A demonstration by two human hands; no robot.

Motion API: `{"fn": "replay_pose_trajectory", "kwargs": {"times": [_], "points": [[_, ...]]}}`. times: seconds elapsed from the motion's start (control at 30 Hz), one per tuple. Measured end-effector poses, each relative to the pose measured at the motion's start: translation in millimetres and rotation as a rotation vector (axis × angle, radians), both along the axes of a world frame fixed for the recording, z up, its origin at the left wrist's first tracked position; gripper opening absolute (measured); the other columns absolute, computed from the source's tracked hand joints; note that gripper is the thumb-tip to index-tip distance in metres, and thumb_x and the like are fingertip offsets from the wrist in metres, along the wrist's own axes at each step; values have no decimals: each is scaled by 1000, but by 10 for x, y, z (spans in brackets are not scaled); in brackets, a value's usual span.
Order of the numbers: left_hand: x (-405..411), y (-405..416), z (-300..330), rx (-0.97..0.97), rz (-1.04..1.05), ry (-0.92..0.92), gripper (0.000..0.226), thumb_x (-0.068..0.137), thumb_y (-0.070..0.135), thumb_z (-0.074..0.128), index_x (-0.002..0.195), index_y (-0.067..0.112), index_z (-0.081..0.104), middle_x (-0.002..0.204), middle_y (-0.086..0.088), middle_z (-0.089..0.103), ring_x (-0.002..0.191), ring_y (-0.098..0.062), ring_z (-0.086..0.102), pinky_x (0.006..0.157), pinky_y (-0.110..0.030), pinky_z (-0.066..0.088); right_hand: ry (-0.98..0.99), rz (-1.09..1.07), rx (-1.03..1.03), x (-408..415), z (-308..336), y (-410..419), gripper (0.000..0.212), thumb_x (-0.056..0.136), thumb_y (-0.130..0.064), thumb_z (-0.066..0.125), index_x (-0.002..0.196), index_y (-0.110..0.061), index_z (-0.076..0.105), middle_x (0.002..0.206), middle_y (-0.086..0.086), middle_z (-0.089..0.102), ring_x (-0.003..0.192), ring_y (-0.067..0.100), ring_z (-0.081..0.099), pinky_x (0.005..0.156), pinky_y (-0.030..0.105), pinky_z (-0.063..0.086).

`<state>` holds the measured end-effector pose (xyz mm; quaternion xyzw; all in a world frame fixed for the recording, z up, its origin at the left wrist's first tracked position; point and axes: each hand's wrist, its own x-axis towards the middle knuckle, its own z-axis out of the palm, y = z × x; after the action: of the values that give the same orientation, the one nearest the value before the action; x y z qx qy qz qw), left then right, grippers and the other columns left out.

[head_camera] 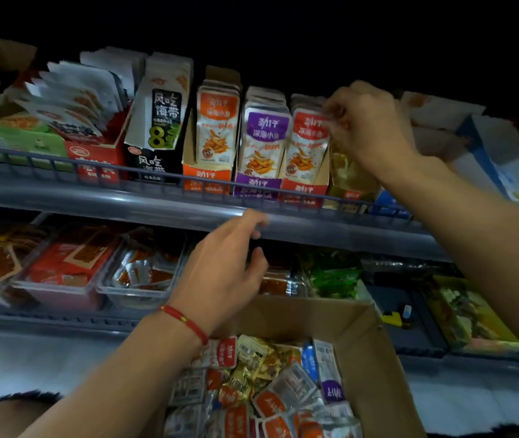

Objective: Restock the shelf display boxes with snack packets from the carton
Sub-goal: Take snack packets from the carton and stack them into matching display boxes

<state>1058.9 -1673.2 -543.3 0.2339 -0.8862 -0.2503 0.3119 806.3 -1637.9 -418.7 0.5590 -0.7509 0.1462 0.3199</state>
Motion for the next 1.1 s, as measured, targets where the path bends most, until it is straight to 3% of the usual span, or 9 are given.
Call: {"fn": "replay_pose_trajectory", "kwargs": {"times": [0.2,0.4,0.5,0.63,0.7,0.8,0.83,0.93,1.1], "points": [[-34,78,-179,6,-54,-175,38,92,17,62,128,24,54,115,6,60,100,-13,59,83,-34,54,-86,152,0,223,-338,563,26,99,-39,58,114,-19,64,115,6,64,104,26,61,82,46,53],[-181,286,-566,45,-261,-564,35,84,19,63,118,29,61,103,5,68,93,-16,64,80,-33,54,-372,227,84,370,-1050,1172,16,97,-35,63,104,-22,68,98,-9,61,79,2,51,76,34,52],[-234,499,-908,107,-426,-875,30,93,24,64,123,27,63,111,8,67,101,-11,63,82,-23,49,-539,213,225,403,-1472,1372,18,97,-38,63,106,-25,70,96,-14,62,73,-3,51,76,36,55],[-367,856,-1191,219,-572,-1018,23,94,24,65,117,25,68,113,6,70,99,-11,63,81,-18,44,-595,257,501,405,-1645,1435,22,97,-38,64,114,-25,72,105,-10,71,73,-8,52,73,28,51],[-278,808,-1678,247,-593,-1147,27,91,29,68,118,21,69,109,8,71,96,-10,65,82,-18,48,-664,274,509,372,-1638,1445,21,97,-38,65,112,-25,73,102,-10,72,81,-2,61,77,32,56],[-97,471,-2878,209,-546,-1287,50,78,66,65,112,30,70,94,11,73,82,-12,72,76,-39,61,-723,282,514,344,-1625,1469,20,97,-36,66,111,-24,74,99,-9,72,88,2,65,80,35,58],[-83,498,-2989,199,-622,-1344,38,82,58,62,106,30,70,92,9,72,80,-14,72,73,-40,62,-733,287,521,329,-1622,1481,20,97,-35,66,111,-23,74,99,-9,72,90,2,65,80,31,57],[-155,950,-2048,192,-694,-1224,20,85,21,64,99,33,71,100,7,73,86,-14,69,76,-31,60,-770,323,546,305,-1614,1509,18,97,-33,65,110,-24,75,100,-12,73,91,-3,64,77,15,51],[-318,874,-1625,278,-624,-1089,12,91,25,67,79,27,68,83,11,69,78,-8,64,72,-24,50,-786,333,583,280,-1634,1484,18,98,-33,65,110,-25,75,101,-13,72,90,-5,63,76,10,49]]}}
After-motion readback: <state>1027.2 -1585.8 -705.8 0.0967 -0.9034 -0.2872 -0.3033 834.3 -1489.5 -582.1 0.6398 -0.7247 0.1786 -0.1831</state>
